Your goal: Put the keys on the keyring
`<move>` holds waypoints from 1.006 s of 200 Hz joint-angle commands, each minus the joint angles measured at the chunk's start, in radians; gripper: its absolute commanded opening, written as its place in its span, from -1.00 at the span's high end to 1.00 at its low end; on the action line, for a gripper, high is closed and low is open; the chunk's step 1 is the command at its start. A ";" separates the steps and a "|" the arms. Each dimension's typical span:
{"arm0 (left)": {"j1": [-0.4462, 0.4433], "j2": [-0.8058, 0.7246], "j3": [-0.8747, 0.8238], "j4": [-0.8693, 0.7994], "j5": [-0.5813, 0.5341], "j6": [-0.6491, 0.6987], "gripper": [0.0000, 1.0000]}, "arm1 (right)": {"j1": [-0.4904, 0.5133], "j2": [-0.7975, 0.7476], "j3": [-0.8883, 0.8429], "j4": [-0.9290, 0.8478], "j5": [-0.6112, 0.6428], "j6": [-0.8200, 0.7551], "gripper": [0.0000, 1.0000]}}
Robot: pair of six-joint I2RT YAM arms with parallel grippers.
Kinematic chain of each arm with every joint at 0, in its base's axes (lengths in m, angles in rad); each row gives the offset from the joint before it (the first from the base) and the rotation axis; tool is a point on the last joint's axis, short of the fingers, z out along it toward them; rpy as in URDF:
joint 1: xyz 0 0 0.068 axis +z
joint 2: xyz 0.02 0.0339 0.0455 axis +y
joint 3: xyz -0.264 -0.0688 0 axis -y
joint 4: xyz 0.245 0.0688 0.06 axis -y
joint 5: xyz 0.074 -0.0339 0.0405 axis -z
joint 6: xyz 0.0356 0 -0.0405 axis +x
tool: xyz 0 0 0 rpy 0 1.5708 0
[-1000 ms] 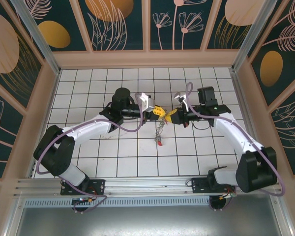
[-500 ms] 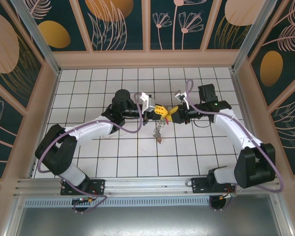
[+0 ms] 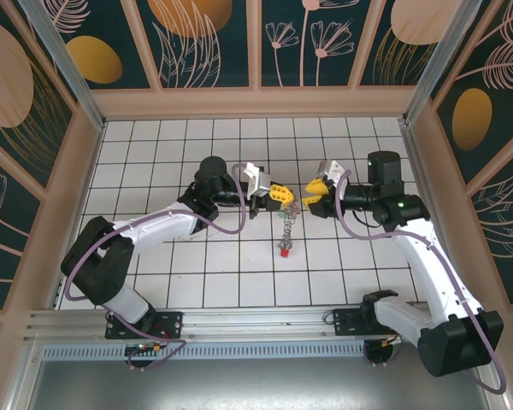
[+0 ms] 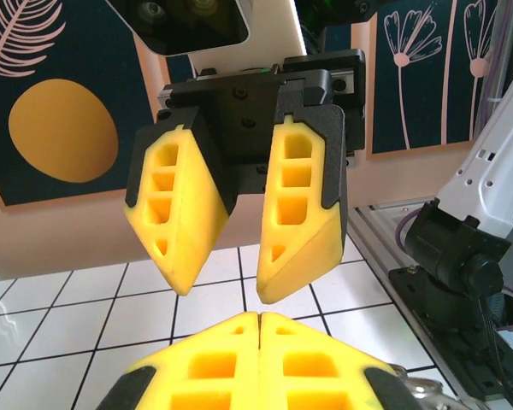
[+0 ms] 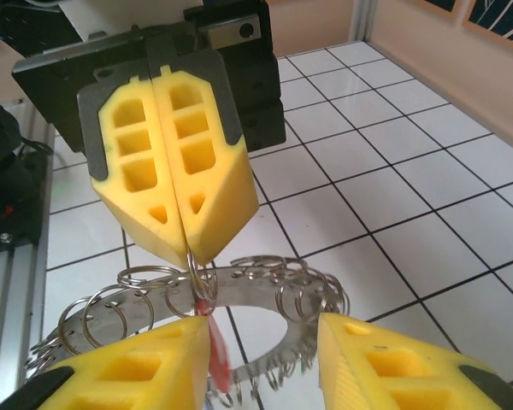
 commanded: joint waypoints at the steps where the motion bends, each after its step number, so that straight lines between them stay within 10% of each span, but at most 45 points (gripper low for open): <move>1: -0.006 -0.021 0.009 0.063 0.027 -0.022 1.00 | 0.008 -0.015 -0.020 0.034 0.024 -0.032 0.22; 85: -0.006 -0.011 0.005 0.080 0.042 -0.048 1.00 | 0.098 0.002 -0.051 0.150 0.008 0.013 0.27; 150: -0.006 -0.005 0.006 0.104 0.043 -0.072 1.00 | 0.118 0.034 -0.023 0.081 0.035 -0.037 0.90; 201: 0.000 -0.049 0.071 -0.302 -0.016 0.195 0.76 | 0.120 0.040 0.018 -0.012 0.074 -0.094 1.00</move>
